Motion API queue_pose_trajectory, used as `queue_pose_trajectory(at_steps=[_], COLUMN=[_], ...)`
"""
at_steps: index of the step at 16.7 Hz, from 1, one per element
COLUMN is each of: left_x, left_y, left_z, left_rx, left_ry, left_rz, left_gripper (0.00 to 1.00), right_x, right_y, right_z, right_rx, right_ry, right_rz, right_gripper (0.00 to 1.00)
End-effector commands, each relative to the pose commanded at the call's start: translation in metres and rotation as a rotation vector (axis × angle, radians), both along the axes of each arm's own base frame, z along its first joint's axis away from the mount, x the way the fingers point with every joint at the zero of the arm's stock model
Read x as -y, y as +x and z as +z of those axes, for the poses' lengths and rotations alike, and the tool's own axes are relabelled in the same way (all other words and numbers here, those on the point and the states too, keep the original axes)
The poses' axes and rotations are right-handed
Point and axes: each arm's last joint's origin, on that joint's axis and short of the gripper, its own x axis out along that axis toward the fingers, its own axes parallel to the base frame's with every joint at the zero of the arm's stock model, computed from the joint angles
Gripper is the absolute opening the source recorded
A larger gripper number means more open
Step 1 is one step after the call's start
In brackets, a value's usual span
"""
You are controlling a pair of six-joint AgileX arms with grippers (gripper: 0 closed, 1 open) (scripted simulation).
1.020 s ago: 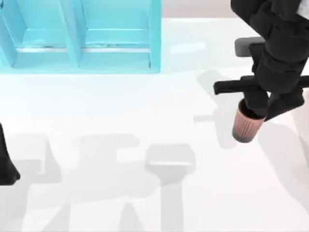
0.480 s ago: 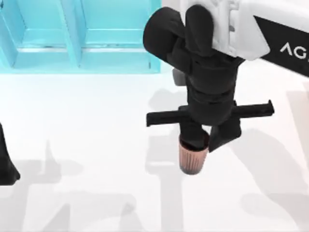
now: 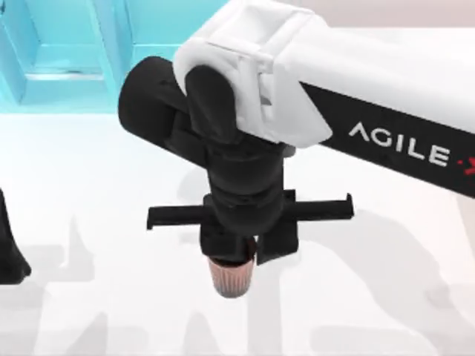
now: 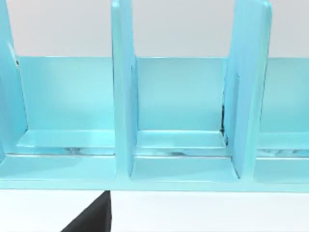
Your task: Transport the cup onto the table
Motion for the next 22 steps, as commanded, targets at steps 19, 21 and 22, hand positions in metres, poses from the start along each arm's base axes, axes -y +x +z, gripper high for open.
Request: queue_pose_trajectory(at_steps=[19, 21, 22], left_x=[0.000, 0.000, 0.000], left_y=[0.000, 0.000, 0.000], left_z=[0.000, 0.000, 0.000], left_rx=[0.000, 0.000, 0.000], left_ry=[0.000, 0.000, 0.000], left_rz=[0.000, 0.000, 0.000], left_gripper=[1.00, 1.00, 1.00], right_x=[-0.006, -0.006, -0.006], right_y=[-0.001, -0.001, -0.001], right_z=[-0.065, -0.065, -0.065], right_rx=[0.004, 0.004, 0.004], right_ry=[0.000, 0.000, 0.000], right_rz=[0.000, 0.000, 0.000], right_gripper=[0.00, 0.15, 0.23])
